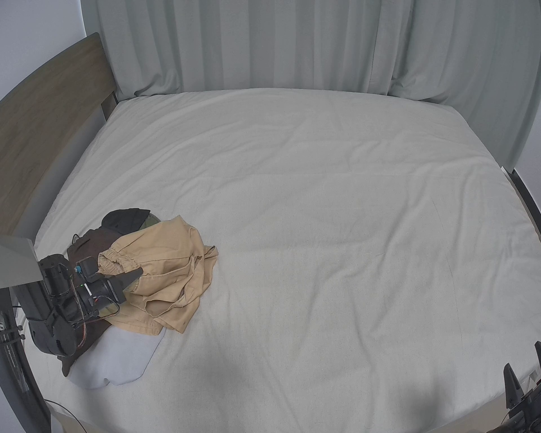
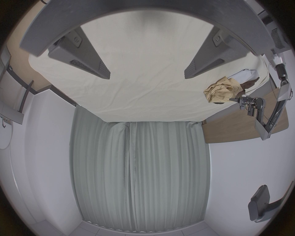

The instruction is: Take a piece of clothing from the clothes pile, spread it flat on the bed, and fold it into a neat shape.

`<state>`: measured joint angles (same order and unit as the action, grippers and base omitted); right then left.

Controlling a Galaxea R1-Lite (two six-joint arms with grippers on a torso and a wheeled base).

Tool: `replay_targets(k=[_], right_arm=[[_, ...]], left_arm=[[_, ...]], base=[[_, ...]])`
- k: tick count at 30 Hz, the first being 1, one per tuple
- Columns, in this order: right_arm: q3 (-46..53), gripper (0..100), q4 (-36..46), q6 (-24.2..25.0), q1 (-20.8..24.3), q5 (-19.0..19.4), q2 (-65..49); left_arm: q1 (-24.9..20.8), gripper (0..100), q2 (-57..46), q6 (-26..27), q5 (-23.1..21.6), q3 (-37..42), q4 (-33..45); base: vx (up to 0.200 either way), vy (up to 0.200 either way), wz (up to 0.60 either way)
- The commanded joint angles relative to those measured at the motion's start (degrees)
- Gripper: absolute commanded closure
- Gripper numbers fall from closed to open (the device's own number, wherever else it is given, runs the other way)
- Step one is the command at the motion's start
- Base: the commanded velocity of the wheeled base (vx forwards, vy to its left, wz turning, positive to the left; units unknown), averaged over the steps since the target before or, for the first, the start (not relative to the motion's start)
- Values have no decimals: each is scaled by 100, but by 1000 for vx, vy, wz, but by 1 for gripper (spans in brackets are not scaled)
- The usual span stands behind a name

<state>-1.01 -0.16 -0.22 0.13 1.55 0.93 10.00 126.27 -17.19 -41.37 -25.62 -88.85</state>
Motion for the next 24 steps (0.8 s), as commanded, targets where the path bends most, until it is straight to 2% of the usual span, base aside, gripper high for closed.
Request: replay_targets(k=[1, 16, 21, 24], right_arm=[[101, 0, -2, -4, 4, 3, -93], [101, 0, -2, -4, -5, 3, -93], [101, 0, -2, -4, -5, 3, -93], [101, 0, -2, -4, -5, 3, -93]], left_arm=[[-6, 100, -41, 5, -2, 14, -1], [-42, 100, -155, -21, -2, 198, -10], [-50, 100, -524, -39, -2, 383, -1], [-94, 100, -850, -259, -29, 453, -1]], base=[[0, 0, 0], [0, 0, 0], [0, 0, 0], [0, 0, 0]])
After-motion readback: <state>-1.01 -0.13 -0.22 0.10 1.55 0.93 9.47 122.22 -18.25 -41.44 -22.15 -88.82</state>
